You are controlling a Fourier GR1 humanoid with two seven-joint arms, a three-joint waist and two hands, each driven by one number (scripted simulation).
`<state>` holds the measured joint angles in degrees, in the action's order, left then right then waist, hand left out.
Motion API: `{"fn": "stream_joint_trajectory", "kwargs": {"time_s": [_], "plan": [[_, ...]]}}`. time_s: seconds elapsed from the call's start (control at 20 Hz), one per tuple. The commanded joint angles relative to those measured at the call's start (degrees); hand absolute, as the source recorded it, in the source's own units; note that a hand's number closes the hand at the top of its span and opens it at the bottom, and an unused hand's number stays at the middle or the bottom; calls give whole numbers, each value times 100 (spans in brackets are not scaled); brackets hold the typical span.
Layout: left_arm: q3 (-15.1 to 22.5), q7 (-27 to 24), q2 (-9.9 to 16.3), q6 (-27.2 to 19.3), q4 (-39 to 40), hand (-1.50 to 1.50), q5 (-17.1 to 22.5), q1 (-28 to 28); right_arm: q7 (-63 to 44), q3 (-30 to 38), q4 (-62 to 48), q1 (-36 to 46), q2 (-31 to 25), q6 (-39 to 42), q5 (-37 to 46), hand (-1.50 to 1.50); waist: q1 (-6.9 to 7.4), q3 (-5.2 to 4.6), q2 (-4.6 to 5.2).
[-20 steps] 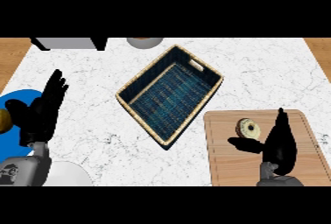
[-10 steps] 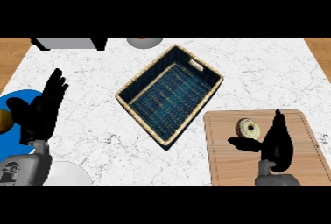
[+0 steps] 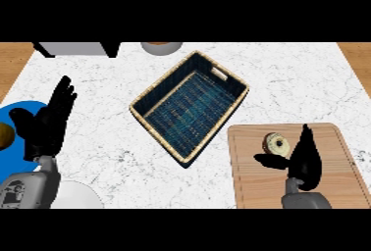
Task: Pick the cupcake from the cutting board and place it in the basket
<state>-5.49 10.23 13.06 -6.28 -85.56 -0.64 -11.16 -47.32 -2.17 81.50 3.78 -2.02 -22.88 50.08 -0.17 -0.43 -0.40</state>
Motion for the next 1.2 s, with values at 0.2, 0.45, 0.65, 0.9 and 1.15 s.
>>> {"fn": "stream_joint_trajectory", "kwargs": {"time_s": [0.2, 0.45, 0.65, 0.9, 1.15], "plan": [[-51, 189, 18, 84, -271, 0, 60, 66, 418, -196, -490, 126, -271, 935, -390, 150, 51, 43, 38], [-316, 26, 182, 277, 77, 0, 213, -134, 898, 60, -928, 392, -74, 438, -632, 150, 31, 44, 49], [-99, -169, -28, 174, 10, 0, 25, 74, 1302, -103, -1088, 43, 159, -1, -519, 150, 38, 45, 51], [-79, -74, 22, 285, -43, 0, 66, 26, 489, -1271, -774, 454, 190, -474, -786, 150, 170, 48, 54], [298, -88, -193, 418, -6, 0, 30, -341, 431, -2968, -646, 1235, 193, -150, -849, 150, 1082, 68, 208]]}}
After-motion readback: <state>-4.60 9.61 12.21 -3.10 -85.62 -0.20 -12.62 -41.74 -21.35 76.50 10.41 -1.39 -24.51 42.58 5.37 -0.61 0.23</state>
